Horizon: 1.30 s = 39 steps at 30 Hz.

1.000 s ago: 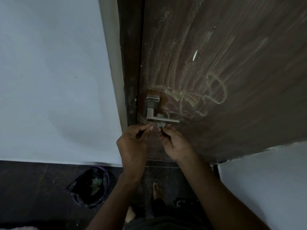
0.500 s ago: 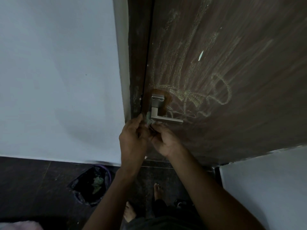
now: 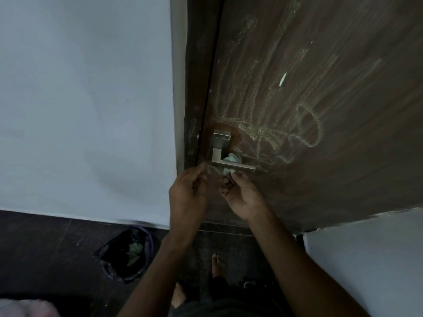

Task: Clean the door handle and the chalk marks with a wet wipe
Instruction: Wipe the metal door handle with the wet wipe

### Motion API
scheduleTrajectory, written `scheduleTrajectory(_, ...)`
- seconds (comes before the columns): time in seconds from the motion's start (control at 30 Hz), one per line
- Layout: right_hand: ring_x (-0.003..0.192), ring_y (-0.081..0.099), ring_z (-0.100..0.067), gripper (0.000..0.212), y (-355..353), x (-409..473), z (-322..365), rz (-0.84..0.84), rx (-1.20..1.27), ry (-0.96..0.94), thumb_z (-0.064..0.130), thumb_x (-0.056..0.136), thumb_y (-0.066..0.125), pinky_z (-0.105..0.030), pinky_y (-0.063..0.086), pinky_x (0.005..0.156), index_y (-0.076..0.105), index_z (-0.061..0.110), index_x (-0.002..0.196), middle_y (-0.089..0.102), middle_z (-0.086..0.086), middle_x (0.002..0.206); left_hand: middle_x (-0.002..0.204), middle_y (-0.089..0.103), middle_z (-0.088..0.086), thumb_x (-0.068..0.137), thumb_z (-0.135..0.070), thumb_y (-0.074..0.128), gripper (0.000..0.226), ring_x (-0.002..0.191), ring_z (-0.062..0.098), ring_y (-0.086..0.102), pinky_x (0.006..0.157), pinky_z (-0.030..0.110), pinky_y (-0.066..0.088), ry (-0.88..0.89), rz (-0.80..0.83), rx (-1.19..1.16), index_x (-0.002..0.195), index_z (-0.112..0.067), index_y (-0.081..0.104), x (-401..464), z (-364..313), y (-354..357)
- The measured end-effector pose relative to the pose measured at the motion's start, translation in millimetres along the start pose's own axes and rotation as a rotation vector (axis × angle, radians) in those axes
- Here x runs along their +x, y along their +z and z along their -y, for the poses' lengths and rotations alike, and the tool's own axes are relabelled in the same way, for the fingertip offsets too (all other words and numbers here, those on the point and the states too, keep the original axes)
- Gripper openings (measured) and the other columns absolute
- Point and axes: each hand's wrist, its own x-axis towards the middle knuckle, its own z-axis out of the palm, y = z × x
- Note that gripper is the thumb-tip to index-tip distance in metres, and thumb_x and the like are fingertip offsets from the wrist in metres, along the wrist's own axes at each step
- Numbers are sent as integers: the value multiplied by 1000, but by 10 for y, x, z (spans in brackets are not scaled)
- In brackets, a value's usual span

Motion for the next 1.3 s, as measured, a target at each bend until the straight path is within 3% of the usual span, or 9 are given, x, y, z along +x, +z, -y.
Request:
scheduleTrajectory(0.17, 64, 63, -11, 18, 148, 29, -49, 31, -81, 25, 2, 97, 54, -26, 51, 54, 64, 14, 90, 67, -3, 75, 127, 68, -3, 98, -9, 61, 35, 109, -1, 59, 91, -1, 41, 36, 13, 26, 131, -17, 68, 22, -58, 92)
scheduleTrajectory(0.4, 69, 61, -9, 26, -255, -34, 254, 67, -34, -86, 4, 93, 54, -26, 50, 60, 67, 17, 111, 70, -2, 86, 116, 63, -15, 97, -7, 61, 34, 105, -12, 51, 88, -8, 34, 44, -27, 34, 128, -18, 69, 29, -79, 135)
scheduleTrajectory(0.57, 65, 62, -9, 21, -166, 28, 221, 68, -116, -50, 0, 94, 53, -25, 51, 59, 67, 13, 102, 69, -2, 79, 121, 66, -8, 97, -6, 61, 33, 106, -11, 51, 89, -8, 34, 37, -19, 53, 127, -15, 69, 33, -83, 187)
scheduleTrajectory(0.67, 65, 61, -8, 26, -156, -10, 236, 65, -124, -62, -1, 95, 51, -24, 50, 60, 71, 15, 98, 69, 0, 77, 116, 62, -16, 97, -8, 61, 32, 105, -11, 51, 88, -7, 36, 52, -22, 56, 126, -17, 70, 36, -110, 208)
scheduleTrajectory(0.8, 74, 61, -9, 28, -336, -166, 463, 81, -114, -121, 3, 90, 54, -24, 49, 67, 68, 13, 113, 69, -2, 87, 118, 63, -17, 98, -10, 60, 33, 106, -11, 54, 88, -6, 37, 15, -17, 5, 128, -21, 69, 44, -114, 178)
scheduleTrajectory(0.97, 72, 70, -13, 32, -258, -253, 587, -36, -269, -267, -8, 95, 50, -22, 57, 64, 78, 7, 87, 76, -8, 88, 122, 68, -8, 97, -8, 61, 34, 106, -3, 59, 90, -6, 36, -25, -39, 5, 130, -17, 69, 59, -103, 174)
scheduleTrajectory(1.13, 72, 71, -23, 16, -240, -397, 593, -189, -533, -439, -5, 92, 63, -29, 61, 67, 69, -11, 105, 76, -19, 87, 124, 68, -1, 98, -6, 59, 34, 108, 4, 59, 90, -8, 33, -16, -30, 45, 131, -14, 68, 82, -129, 191)
scheduleTrajectory(1.23, 67, 72, -24, 12, -166, -442, 514, -275, -598, -486, -3, 88, 69, -37, 61, 70, 74, -6, 99, 76, -19, 80, 125, 68, 0, 98, -6, 59, 34, 108, 7, 60, 90, -8, 32, -20, -32, 47, 130, -15, 68, 103, -121, 191)
scheduleTrajectory(1.3, 61, 72, -21, 11, -82, -470, 494, -325, -612, -540, -4, 87, 70, -33, 60, 63, 77, 3, 94, 77, -15, 75, 124, 69, 0, 98, -7, 60, 33, 107, 7, 60, 91, -8, 32, -16, -32, 52, 129, -15, 69, 106, -121, 192)
